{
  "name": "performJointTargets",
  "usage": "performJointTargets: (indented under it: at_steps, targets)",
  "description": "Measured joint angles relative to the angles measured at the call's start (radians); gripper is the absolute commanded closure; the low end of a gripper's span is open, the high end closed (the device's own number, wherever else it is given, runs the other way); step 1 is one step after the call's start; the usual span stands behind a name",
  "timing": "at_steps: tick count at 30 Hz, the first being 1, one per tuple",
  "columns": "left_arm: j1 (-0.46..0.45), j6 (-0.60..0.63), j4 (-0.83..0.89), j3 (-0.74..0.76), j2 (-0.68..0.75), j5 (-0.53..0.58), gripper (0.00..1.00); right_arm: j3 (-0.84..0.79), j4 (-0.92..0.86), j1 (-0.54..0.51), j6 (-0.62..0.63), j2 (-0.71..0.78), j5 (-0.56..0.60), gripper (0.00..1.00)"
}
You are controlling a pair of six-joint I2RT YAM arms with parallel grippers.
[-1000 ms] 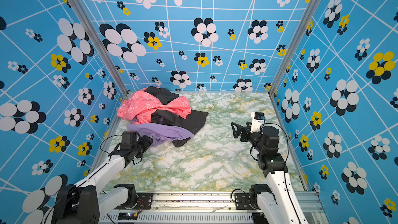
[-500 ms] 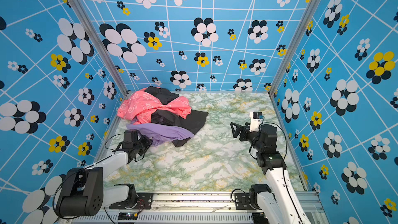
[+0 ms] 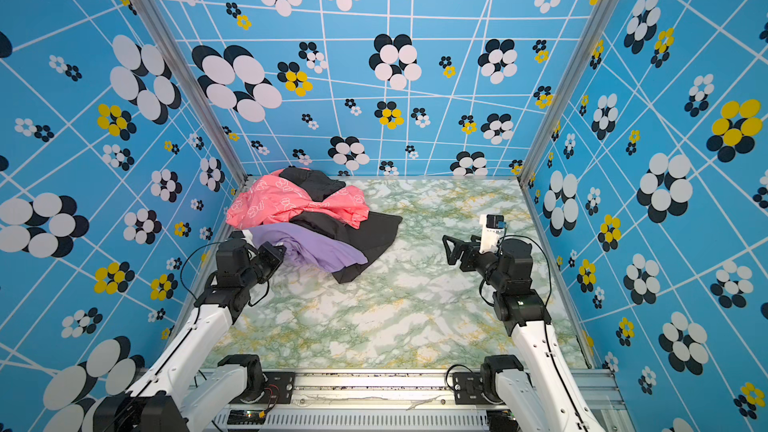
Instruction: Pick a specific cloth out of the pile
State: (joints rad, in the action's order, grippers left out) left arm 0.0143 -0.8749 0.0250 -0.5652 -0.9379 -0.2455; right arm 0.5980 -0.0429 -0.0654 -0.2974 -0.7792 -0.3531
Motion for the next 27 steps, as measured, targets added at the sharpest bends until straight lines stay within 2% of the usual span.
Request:
performJointTargets:
  at_steps: [10, 19, 27]
  targets:
    - [0.000, 0.048, 0.125, -0.242, 0.017, -0.013, 1.00, 0.000, 0.001, -0.006, -0.003, 0.022, 0.003, 0.01]
    - [0.000, 0.129, 0.221, -0.531, 0.015, 0.018, 1.00, 0.000, 0.001, -0.006, -0.003, 0.037, 0.003, 0.01]
    - [-0.006, 0.173, 0.254, -0.764, -0.065, 0.001, 1.00, 0.000, 0.001, -0.006, -0.003, 0.040, 0.003, 0.01]
